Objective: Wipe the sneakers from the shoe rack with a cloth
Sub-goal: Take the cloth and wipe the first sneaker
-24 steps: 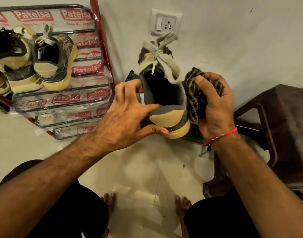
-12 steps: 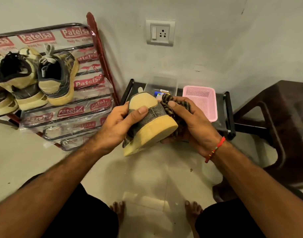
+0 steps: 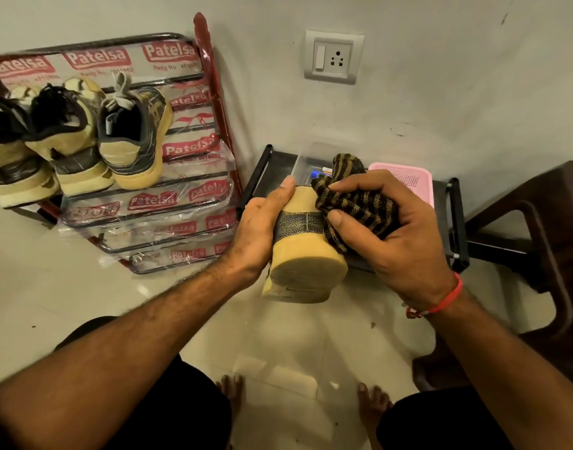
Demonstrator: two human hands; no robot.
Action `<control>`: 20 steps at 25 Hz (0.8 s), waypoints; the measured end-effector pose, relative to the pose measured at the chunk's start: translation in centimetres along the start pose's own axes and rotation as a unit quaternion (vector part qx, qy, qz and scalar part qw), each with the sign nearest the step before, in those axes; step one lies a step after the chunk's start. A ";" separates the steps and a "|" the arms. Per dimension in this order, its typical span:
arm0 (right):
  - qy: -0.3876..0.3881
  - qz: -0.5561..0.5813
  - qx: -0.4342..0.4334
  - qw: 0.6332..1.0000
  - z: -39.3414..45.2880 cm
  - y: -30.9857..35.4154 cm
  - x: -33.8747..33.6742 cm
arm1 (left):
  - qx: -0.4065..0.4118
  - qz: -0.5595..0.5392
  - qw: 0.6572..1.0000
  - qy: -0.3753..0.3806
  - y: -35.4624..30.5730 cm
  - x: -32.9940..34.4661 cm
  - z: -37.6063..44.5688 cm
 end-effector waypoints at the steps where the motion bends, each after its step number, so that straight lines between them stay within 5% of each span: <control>1: 0.005 -0.020 -0.026 0.999 -0.3 0.7 0.1 | 0.011 0.016 1.000 0.013 0.0 0.0 0.2; 8: -0.020 -0.123 -0.053 0.991 0.2 0.0 0.4 | 0.073 0.073 0.992 0.066 0.3 0.1 0.9; 11: 0.027 -0.177 -0.133 0.975 -0.8 1.4 2.3 | 0.120 0.113 0.982 0.097 0.1 0.0 0.9; 15: -0.021 -0.208 -0.102 0.973 0.1 0.7 1.8 | 0.061 0.093 0.986 0.127 0.3 0.2 0.4; 18: 0.070 -0.228 -0.165 0.957 -1.5 1.4 4.1 | 0.047 0.176 0.977 0.113 1.2 -0.5 -0.4; 20: 0.018 -0.233 -0.130 0.963 0.0 0.9 2.4 | 0.046 0.192 0.974 0.114 1.8 -0.5 0.2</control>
Point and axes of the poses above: each hand's wrist, its own z-axis towards the middle knuckle, its own x-axis out of the palm, y = z × x, the point moved 7 cm from there along z, towards the middle knuckle, and after that the axes turned 11 degrees about x, right-handed, at the moved point
